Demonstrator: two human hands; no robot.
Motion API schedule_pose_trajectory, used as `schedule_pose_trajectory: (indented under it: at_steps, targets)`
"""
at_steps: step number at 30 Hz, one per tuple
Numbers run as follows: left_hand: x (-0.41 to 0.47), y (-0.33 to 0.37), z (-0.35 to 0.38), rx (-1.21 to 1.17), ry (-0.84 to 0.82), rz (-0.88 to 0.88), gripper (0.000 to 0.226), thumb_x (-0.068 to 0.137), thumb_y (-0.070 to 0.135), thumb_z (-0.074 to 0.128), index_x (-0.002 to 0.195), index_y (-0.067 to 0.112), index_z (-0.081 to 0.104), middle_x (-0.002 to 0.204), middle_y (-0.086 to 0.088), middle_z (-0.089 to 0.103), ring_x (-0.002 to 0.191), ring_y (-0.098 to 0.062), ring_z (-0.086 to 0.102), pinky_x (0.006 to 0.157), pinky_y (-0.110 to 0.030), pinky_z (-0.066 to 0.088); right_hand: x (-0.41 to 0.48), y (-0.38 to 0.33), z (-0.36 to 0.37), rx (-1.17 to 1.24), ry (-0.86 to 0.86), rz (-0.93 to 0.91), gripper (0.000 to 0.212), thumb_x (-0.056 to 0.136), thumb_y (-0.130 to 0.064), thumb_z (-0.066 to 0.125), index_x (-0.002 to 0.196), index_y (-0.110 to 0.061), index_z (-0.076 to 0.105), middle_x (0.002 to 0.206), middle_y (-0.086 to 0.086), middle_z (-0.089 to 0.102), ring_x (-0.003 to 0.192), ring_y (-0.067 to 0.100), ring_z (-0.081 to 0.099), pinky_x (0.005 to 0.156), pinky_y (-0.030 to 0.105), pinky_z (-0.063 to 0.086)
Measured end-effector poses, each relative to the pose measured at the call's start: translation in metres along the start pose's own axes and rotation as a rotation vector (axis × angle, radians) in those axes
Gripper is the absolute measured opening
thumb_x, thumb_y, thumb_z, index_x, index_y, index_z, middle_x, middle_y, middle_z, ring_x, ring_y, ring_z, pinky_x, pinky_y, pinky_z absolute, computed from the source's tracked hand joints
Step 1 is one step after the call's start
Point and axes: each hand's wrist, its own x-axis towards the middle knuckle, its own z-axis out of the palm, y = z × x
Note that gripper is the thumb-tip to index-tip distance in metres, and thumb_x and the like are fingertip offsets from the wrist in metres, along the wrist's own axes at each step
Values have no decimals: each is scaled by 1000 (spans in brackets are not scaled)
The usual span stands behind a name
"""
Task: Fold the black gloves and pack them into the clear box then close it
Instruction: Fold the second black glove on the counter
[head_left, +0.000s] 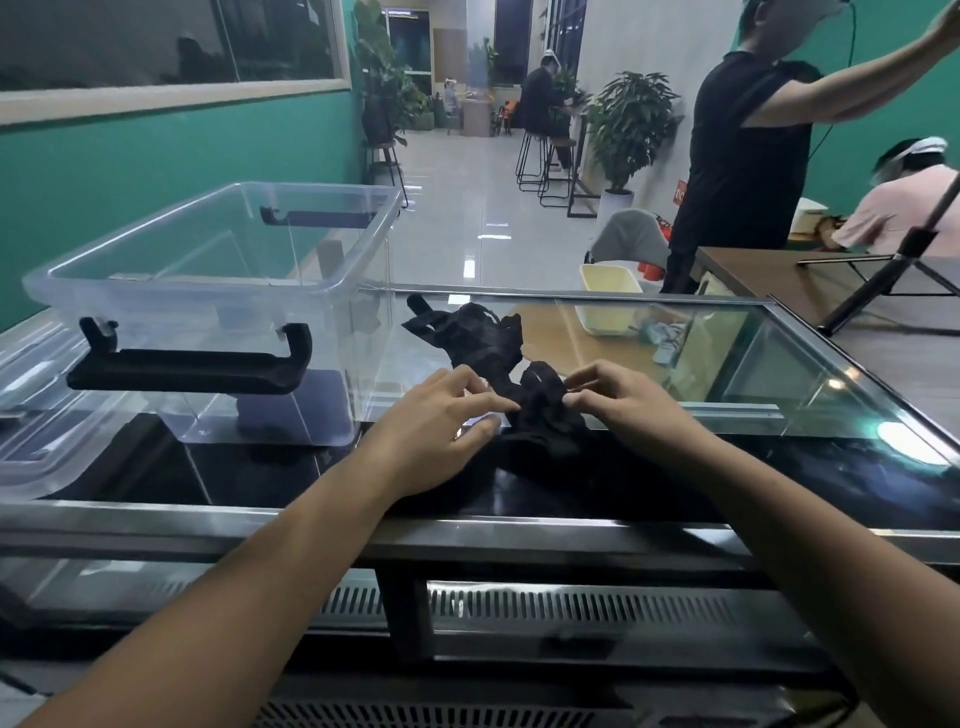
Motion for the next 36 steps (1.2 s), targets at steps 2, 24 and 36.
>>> schedule_pose_trajectory:
  at_steps: [2,24,36]
  targets:
    - [0,-1,1,16,3,-1,38,107,56,44,135,50,69,118,20,52,120,-8,50,104,-39,48,-3,-4,0,71,-50,8,27,96,-35,75,122,-29,69,112,-4,79,105,6,71,89,24,51]
    - [-1,0,3,120,33,20,58,93,79,44,138,48,63,127,22,52,122,-8,47,106,-40,49,-42,-18,-18,409,-473,196,55,101,-35,69,151,-36,46,97,30,77,61,33,73,48,30,54]
    - [-3,4,2,168,50,163,42,103,54,44,135,47,70,130,25,60,130,-7,50,100,-32,36,-2,18,12,-299,18,-487,17,97,-28,76,113,-24,77,111,-8,70,103,8,66,91,20,49]
